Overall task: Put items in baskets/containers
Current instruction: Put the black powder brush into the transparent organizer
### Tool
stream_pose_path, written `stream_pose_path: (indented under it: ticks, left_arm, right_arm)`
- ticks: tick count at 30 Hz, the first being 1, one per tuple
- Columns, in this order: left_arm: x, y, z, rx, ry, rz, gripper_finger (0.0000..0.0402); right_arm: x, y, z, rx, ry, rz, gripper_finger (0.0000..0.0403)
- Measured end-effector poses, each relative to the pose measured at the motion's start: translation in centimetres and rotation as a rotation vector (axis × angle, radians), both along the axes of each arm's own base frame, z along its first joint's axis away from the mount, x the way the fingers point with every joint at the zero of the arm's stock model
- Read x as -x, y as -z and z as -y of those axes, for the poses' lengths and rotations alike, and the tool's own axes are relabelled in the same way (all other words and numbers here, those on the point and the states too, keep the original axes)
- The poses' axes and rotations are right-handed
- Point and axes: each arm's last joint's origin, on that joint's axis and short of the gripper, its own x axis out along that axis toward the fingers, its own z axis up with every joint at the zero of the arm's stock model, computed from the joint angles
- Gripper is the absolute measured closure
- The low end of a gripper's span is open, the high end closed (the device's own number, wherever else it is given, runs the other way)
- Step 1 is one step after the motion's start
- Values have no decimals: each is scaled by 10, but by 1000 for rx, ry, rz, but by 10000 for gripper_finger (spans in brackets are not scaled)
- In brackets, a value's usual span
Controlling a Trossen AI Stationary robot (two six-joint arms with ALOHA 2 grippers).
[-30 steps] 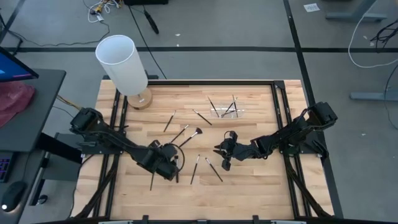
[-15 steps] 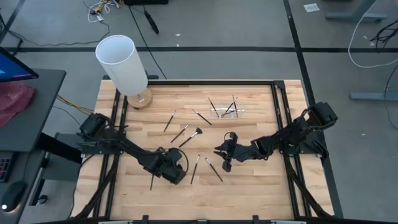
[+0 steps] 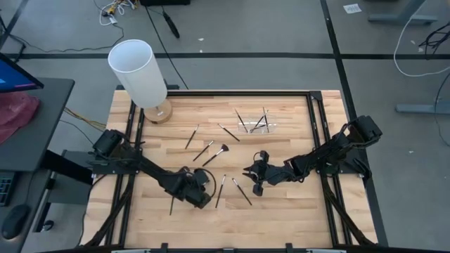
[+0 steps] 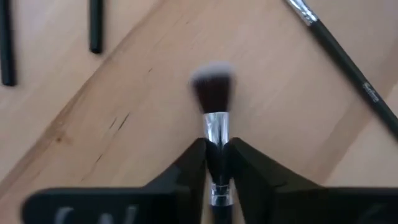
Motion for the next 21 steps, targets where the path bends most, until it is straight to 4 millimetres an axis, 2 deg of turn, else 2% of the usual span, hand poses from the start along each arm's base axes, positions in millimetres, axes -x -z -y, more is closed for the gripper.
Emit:
stream_pose_path:
  ticks: [2,8,14,17,21]
  left_arm:
    - [0,0,-1,-5,25,-12,361]
    - [0,-1,-3,-32,84,-26,362]
    - [1,-14,-16,-84,133,-31,362]
    - [-10,-25,-30,-114,161,34,362]
    - [-37,-33,-55,-132,234,167,362]
  right_arm:
    - [0,0,0,1,0,-2,319]
    - [6,-2,-5,-14,-10,-21,319]
    - [25,-15,-20,-10,-40,-57,319]
    - [36,-23,-26,18,-24,-52,319]
    - [46,-29,-33,59,-17,-27,319]
